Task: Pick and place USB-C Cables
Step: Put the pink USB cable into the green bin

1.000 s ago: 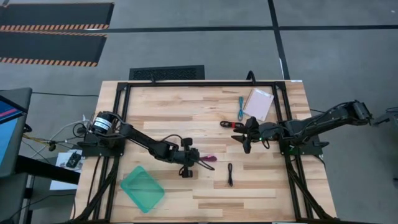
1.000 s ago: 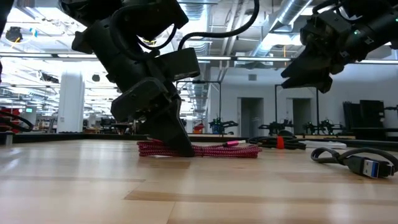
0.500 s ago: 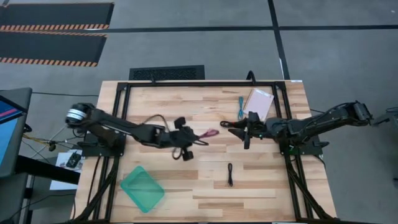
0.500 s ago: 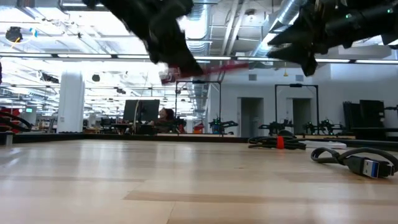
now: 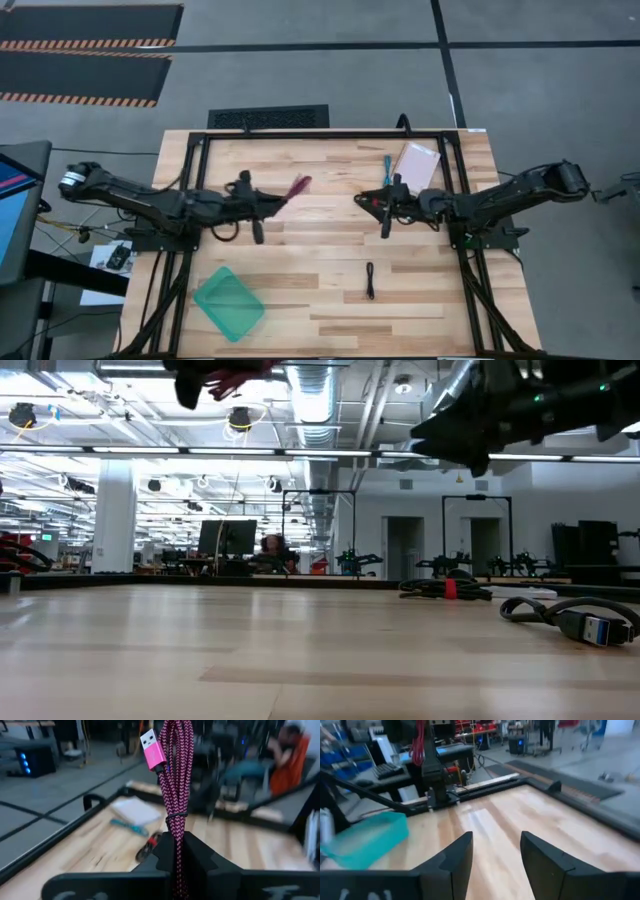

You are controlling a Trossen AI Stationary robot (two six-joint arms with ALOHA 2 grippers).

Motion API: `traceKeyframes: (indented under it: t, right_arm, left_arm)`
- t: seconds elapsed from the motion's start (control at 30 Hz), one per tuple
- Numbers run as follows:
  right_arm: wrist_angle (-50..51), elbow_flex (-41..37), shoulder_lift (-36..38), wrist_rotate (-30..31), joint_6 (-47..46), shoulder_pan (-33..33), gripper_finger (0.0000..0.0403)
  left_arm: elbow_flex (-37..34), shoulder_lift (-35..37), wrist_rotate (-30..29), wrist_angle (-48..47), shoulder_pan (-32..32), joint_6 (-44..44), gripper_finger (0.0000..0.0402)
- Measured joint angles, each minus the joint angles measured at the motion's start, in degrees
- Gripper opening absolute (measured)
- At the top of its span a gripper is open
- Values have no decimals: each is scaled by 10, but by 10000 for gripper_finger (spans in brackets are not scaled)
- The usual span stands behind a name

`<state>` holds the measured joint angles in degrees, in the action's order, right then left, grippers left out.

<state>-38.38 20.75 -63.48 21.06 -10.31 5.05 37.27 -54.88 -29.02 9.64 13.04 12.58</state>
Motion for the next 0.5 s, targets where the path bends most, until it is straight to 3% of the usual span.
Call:
traceKeyframes:
  t: [0.2, 0.33, 0.5]
  right_arm:
    - [-7, 78, -87, -8, 47, 0, 238]
    - [-8, 146, -146, -42, 110, -10, 258]
    - [-9, 239, -208, -106, 115, -34, 260]
  left_arm:
    - [-69, 61, -19, 84, 0, 8, 3]
    - [-86, 63, -36, 86, 0, 8, 3]
    - [-85, 57, -43, 96, 2, 15, 3]
